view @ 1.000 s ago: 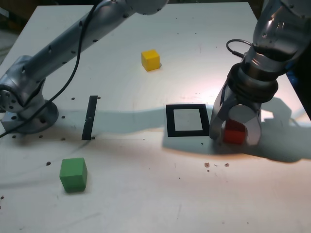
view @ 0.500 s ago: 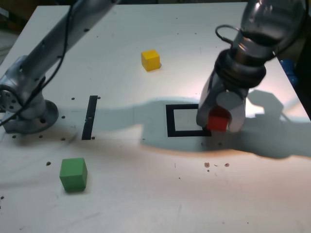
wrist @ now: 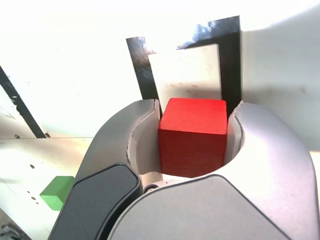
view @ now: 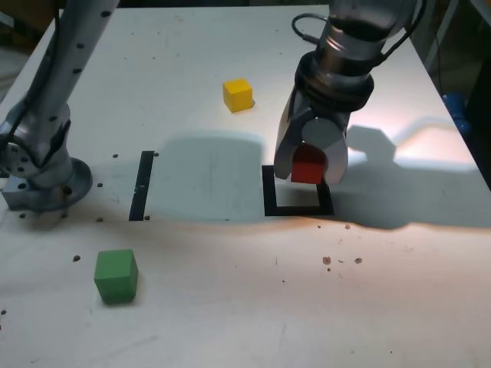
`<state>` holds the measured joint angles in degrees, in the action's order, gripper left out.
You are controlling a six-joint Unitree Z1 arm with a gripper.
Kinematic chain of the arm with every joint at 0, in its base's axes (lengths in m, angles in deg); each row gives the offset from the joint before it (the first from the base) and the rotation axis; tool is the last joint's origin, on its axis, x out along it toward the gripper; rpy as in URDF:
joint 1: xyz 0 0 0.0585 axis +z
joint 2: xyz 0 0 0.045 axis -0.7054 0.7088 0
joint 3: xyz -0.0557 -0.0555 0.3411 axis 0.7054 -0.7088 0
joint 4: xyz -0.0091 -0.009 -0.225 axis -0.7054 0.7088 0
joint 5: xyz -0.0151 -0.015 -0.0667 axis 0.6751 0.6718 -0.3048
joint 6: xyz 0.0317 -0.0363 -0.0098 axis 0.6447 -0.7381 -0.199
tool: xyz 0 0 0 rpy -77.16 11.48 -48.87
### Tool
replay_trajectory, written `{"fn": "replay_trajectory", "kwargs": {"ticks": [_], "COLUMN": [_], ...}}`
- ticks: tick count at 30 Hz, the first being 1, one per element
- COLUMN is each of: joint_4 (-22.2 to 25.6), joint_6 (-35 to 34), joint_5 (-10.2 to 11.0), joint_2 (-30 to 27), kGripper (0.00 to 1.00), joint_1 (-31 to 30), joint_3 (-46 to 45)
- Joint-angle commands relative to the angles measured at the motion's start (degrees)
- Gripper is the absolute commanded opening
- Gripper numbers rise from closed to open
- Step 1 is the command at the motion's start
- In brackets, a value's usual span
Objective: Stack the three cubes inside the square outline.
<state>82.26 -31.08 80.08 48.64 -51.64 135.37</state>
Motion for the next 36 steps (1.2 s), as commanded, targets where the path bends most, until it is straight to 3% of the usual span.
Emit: {"fn": "replay_trajectory", "kwargs": {"ticks": [1, 15, 17, 21, 22, 28, 36], "joint_4": [-0.6, -5.8, -6.3, -7.4, -7.5, -7.7, -5.4], "joint_6": [-0.3, -1.5, -1.3, -0.9, -0.9, -1.0, -1.5], "joint_5": [-0.3, -1.8, -2.0, -2.4, -2.5, -2.2, 0.9], "joint_2": [-0.4, -0.5, -0.4, -0.5, -0.5, -1.2, -5.4], "kGripper": [0.33, 0.36, 0.51, 0.92, 0.97, 1.00, 1.00], "joint_1": [0.2, 2.1, 2.2, 2.4, 2.5, 2.6, 5.1], "joint_3": [-0.8, -7.7, -8.2, -9.2, -9.3, -9.7, -11.2]}}
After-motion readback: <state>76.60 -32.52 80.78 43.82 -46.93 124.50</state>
